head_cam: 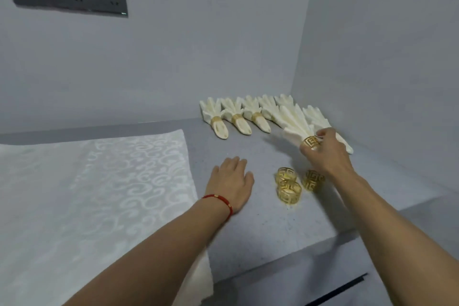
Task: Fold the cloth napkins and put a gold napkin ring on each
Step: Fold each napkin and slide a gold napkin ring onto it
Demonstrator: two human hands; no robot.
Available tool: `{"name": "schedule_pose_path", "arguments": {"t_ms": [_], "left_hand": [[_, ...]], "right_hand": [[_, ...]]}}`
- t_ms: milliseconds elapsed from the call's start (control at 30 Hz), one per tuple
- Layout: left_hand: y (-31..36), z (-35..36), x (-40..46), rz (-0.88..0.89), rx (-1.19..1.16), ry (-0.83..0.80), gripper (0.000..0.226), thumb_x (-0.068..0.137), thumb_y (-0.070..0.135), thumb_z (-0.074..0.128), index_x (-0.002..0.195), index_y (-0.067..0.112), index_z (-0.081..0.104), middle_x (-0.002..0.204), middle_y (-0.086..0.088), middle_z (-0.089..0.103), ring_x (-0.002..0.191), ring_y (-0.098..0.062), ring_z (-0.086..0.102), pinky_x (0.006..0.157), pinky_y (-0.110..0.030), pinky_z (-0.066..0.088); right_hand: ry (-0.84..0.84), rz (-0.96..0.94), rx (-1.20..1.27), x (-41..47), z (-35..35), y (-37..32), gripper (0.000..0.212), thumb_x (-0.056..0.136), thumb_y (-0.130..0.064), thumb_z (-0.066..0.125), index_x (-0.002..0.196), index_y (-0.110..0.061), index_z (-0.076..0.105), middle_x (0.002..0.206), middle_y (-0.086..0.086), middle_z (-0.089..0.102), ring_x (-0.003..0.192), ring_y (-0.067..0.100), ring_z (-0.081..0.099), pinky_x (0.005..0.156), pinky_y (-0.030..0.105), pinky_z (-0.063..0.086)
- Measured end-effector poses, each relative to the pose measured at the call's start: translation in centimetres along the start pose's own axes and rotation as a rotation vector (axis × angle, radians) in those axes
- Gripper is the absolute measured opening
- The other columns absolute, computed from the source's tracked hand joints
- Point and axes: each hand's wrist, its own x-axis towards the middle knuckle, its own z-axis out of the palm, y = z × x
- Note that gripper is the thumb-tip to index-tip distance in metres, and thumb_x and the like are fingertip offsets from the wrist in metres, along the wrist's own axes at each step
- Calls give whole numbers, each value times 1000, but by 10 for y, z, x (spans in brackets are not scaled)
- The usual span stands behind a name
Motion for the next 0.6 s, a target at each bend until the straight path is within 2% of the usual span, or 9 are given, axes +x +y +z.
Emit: {"name": "schedule_pose_path", "arguments": {"t_ms": [67, 167, 400, 600], "left_hand": [[-2, 10, 10, -21, 108, -40, 56, 106, 42, 23, 156, 18, 29, 164, -6, 26, 149, -25, 23, 123, -49, 18], [-5, 16, 12, -20, 140, -73, 58, 106, 44, 21, 159, 21, 23, 167, -3, 19, 153, -23, 15, 125, -49, 11], [-2, 16, 13, -50, 158, -73, 59, 105, 45, 20, 161, 26, 17, 169, 1, 13, 155, -18, 8, 126, -46, 7], [-1, 16, 11, -66, 135, -68, 57, 105, 44, 20, 160, 28, 16, 169, 3, 12, 155, -17, 5, 126, -45, 4]], "right_hand": [[-9, 63, -34, 26, 3, 26, 57, 92, -38, 68, 138, -18, 41, 126, 16, 62, 112, 39, 59, 88, 44, 49], [-41, 109, -72, 58, 16, 52, 63, 93, -39, 69, 144, -13, 41, 134, 18, 58, 120, 39, 57, 95, 43, 47], [-15, 75, -114, 122, 48, 67, 57, 91, -49, 67, 127, -8, 51, 115, 17, 66, 102, 38, 62, 82, 43, 51], [-22, 77, -180, 150, 56, 73, 55, 93, -49, 67, 131, -14, 50, 119, 14, 64, 109, 36, 60, 91, 47, 50]]}}
